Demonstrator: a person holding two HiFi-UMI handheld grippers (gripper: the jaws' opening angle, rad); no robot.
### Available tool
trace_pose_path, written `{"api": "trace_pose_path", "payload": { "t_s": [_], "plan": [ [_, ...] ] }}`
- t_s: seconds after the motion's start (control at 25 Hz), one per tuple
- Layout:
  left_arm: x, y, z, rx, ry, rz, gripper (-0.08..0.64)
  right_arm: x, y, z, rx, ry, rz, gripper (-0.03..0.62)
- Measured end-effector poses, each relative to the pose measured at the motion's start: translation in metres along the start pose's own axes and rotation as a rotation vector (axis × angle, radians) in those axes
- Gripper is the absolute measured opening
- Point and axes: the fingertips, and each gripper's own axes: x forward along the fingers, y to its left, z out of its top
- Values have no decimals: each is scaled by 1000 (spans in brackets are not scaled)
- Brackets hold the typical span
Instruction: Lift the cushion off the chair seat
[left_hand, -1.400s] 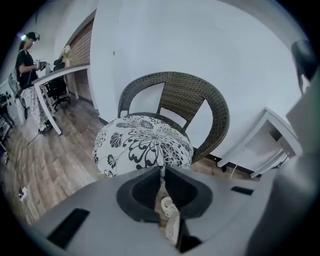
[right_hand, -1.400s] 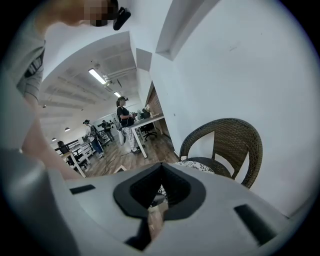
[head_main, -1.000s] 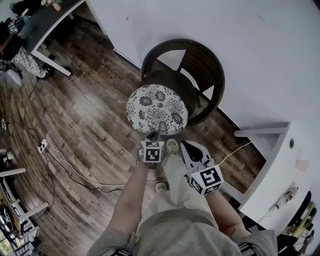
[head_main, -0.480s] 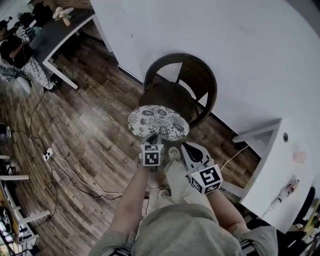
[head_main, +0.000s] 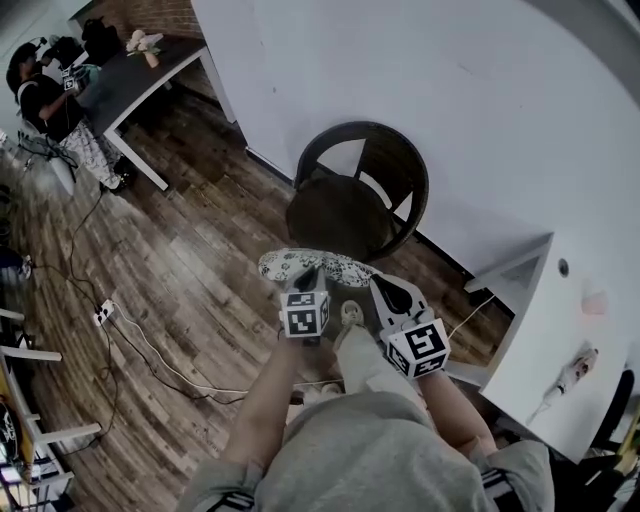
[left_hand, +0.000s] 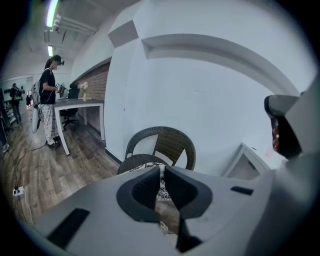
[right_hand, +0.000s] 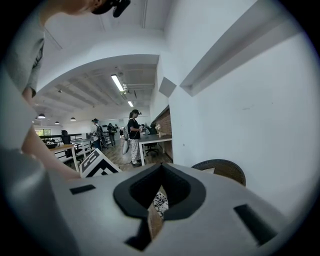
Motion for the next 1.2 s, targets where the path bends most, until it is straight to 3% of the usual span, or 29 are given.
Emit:
{"api": "trace_pose_path", "payload": {
  "t_s": [0.72, 1.2],
  "plan": [
    [-119, -23, 28, -37, -181, -21, 31, -63, 39, 14, -21, -65, -21, -5],
    [-195, -25, 42, -61, -287, -63, 31, -71, 69, 17, -30, -82, 8, -6]
  ]
}}
